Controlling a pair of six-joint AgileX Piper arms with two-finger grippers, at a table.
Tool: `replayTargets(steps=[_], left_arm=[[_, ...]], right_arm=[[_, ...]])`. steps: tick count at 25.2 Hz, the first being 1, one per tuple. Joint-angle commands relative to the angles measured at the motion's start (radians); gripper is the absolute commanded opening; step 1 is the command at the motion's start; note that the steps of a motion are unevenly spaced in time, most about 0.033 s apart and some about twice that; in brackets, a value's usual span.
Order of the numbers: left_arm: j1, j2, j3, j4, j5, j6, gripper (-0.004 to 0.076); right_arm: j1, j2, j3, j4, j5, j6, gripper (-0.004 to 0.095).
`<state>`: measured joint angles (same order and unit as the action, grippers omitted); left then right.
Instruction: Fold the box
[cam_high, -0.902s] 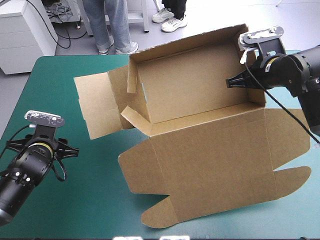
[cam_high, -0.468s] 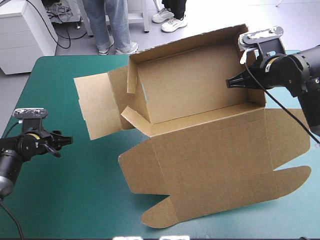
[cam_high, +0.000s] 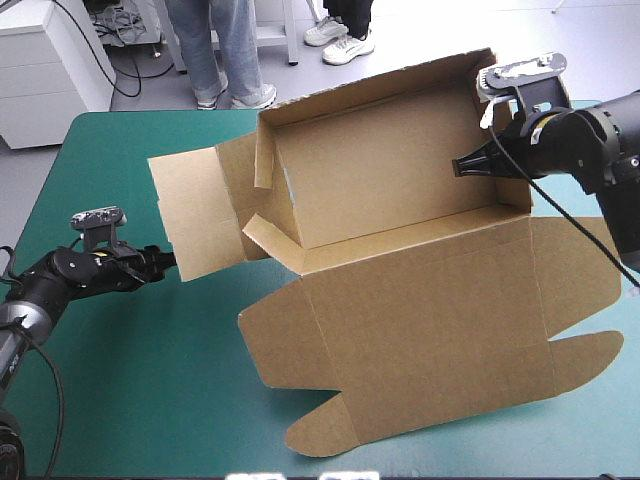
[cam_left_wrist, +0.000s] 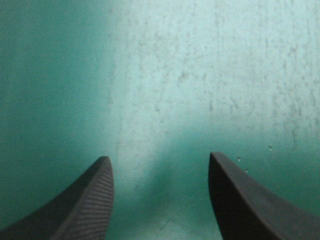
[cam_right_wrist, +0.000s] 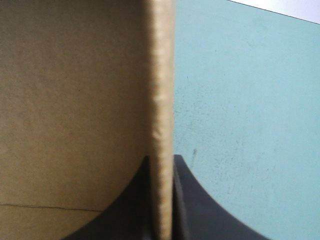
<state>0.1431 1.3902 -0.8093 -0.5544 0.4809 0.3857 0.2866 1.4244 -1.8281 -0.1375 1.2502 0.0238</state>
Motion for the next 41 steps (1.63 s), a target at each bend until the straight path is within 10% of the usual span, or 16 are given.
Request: replayTargets(steps=[1, 18, 41], left_arm=[[0.002, -0.012, -0.038, -0.154, -0.053, 0.077, 0.0403], [-0.014, 0.151, -0.082, -0.933, 0.265, 0.727, 0.0402], [-0.158, -0.003, -0.186, -0.929, 0.476, 0.756, 0.0403]], right_arm=[[-0.003, -0.036, -0.029, -0.005, 0.001, -0.005, -0.0018], [-0.003, -0.036, -0.029, 0.0, 0.001, -0.007, -0.0018], [-0.003, 0.091, -0.029, 0.02, -0.003, -0.015, -0.0018]])
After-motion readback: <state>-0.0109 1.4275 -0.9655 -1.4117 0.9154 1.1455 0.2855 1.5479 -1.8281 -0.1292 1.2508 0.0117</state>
